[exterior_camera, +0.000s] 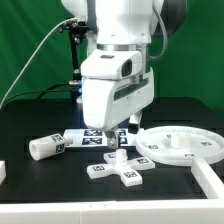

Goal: Assemble round table

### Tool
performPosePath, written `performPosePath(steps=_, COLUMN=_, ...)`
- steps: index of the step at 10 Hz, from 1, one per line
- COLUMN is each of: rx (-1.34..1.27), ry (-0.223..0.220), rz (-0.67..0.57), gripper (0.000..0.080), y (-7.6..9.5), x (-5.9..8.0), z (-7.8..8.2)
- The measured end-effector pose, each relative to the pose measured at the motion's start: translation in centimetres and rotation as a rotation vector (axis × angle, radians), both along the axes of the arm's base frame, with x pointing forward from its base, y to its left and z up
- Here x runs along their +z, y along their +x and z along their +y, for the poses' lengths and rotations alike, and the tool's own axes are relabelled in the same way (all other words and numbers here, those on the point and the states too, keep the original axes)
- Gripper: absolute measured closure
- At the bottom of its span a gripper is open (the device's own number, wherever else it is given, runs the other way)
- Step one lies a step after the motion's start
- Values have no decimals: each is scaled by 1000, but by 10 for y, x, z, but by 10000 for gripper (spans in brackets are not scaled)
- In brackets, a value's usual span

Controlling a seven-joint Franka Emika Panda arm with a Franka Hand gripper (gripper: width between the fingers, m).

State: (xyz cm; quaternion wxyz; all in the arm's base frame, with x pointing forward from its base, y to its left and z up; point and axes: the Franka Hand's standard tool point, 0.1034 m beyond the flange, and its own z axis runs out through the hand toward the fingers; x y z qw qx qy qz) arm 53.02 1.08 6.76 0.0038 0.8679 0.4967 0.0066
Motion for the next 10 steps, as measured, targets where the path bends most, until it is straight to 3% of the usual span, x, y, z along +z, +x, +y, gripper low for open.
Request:
performPosePath(steps=2, rx=-2, ry=6, rz=-12, gripper=150, y=-17, x=-23, z=-4)
performPosePath(steps=6, rx=-4, ry=11, rz=-10, gripper=150, y=-21, x=-42, z=-5)
performPosePath(steps=8, rx=-4, ry=12, rz=-9, gripper=399, y=-21, x=-42, z=-5)
performPosePath(steps=9, rx=-4, ry=12, rz=-8, gripper=399, y=-22, x=-43, z=-5)
performPosePath(steps=10, rx=-4, ry=12, rz=-8, gripper=599, y=-22, x=-43, z=-5)
